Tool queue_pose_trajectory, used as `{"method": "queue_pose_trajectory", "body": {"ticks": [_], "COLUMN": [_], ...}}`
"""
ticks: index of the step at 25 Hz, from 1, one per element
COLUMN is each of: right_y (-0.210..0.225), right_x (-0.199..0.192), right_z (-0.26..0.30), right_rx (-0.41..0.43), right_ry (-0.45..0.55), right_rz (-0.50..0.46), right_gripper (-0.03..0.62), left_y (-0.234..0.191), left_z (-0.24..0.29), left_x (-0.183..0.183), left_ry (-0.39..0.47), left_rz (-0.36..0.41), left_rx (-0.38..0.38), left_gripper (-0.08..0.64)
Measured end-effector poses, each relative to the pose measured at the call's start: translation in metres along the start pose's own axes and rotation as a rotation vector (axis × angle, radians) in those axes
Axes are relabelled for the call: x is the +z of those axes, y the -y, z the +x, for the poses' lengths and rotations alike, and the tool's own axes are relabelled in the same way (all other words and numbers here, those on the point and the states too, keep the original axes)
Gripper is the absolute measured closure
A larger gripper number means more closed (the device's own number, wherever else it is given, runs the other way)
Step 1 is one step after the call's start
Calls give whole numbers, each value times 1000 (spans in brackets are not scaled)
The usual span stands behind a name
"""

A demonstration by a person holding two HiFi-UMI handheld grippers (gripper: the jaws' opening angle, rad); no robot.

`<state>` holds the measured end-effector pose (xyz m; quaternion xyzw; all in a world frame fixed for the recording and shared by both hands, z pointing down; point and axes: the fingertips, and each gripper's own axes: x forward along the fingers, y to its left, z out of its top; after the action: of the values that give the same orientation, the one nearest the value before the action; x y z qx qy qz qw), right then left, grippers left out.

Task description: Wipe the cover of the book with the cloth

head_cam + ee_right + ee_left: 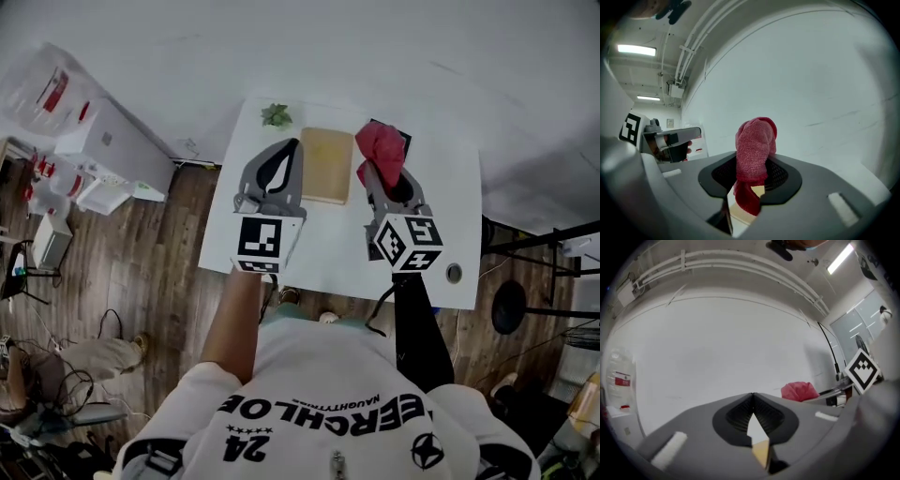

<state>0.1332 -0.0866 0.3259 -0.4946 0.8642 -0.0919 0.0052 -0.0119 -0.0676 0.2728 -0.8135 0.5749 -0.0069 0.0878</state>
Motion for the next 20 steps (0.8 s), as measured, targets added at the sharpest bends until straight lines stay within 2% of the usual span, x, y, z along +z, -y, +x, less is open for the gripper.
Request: {"method": "queue_pose_trajectory", "body": {"ticks": [5,10,14,20], "right_y": [6,-3,0,7], "right_x": [-3,-15,-24,-49], "right_z": [47,88,113,146], "right_rx": [-37,-54,-133,-155], "right_ry": [-12,-46,-61,-142], "right_rz": [23,18,27,142], "right_gripper": [488,488,488,488], "left_y": [-24,-48,-66,-78], "left_z": [53,82,95,114], "left_x": [-14,-36,-49,-73], "left_ry": [-1,-18,-20,-31], "left_rz": [-26,-41,-53,-58], "left_rx": [-81,-143,-175,-209], "left_gripper": [517,516,517,517]}}
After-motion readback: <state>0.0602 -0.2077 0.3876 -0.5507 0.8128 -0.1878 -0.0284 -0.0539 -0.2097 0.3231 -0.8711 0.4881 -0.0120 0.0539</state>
